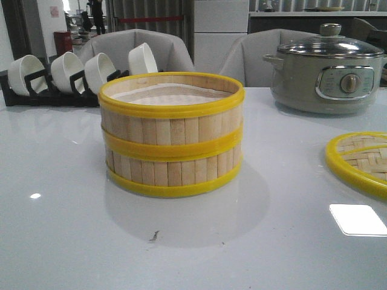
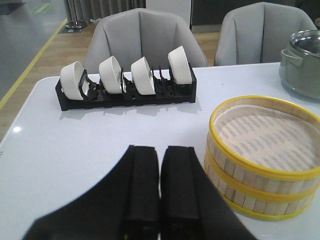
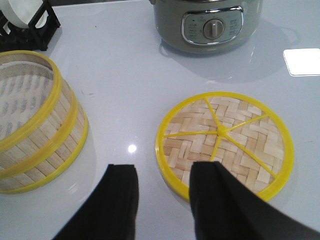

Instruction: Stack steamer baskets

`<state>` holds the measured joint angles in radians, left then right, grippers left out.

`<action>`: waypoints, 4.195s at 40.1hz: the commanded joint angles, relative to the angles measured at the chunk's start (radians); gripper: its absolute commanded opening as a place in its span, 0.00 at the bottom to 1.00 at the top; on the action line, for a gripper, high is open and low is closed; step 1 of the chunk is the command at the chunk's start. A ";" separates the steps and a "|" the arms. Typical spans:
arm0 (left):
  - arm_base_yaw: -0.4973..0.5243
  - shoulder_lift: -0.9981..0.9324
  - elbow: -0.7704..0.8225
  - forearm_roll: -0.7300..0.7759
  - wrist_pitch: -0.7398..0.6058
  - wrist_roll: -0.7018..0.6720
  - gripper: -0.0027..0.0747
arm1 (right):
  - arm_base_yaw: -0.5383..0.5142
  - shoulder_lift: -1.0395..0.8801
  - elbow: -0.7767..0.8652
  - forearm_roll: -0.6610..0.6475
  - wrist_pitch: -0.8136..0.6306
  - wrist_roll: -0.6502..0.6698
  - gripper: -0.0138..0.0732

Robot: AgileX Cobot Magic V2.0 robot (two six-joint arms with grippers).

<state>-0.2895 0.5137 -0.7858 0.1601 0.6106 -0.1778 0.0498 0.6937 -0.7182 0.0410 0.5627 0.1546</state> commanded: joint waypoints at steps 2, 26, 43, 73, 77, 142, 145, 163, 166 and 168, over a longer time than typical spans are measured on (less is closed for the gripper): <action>-0.002 0.006 -0.027 0.008 -0.089 -0.007 0.16 | 0.002 0.003 -0.037 0.000 -0.076 -0.008 0.59; -0.002 0.006 -0.027 0.008 -0.089 -0.007 0.16 | 0.002 0.054 -0.037 0.016 0.094 -0.008 0.59; -0.002 0.006 -0.027 0.008 -0.089 -0.007 0.16 | -0.003 0.227 -0.071 0.014 0.087 -0.009 0.59; -0.002 0.006 -0.027 0.008 -0.089 -0.007 0.16 | -0.133 0.900 -0.456 -0.022 0.142 -0.009 0.59; -0.002 0.006 -0.027 0.008 -0.089 -0.007 0.16 | -0.133 0.919 -0.461 -0.041 0.126 -0.009 0.59; -0.002 0.006 -0.027 0.008 -0.089 -0.007 0.16 | -0.181 1.135 -0.622 -0.059 0.112 -0.009 0.59; -0.002 0.006 -0.027 0.008 -0.089 -0.007 0.16 | -0.181 1.135 -0.622 -0.059 0.102 -0.009 0.59; -0.002 0.006 -0.027 0.008 -0.089 -0.007 0.16 | -0.181 1.155 -0.622 -0.050 0.066 -0.009 0.59; -0.002 0.006 -0.027 0.008 -0.089 -0.007 0.16 | -0.180 1.164 -0.622 -0.049 0.066 -0.009 0.59; -0.002 0.006 -0.027 0.008 -0.089 -0.007 0.16 | -0.179 1.167 -0.622 -0.048 0.065 -0.009 0.59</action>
<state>-0.2895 0.5137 -0.7858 0.1618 0.6106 -0.1778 -0.1265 1.8971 -1.3090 0.0000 0.6588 0.1546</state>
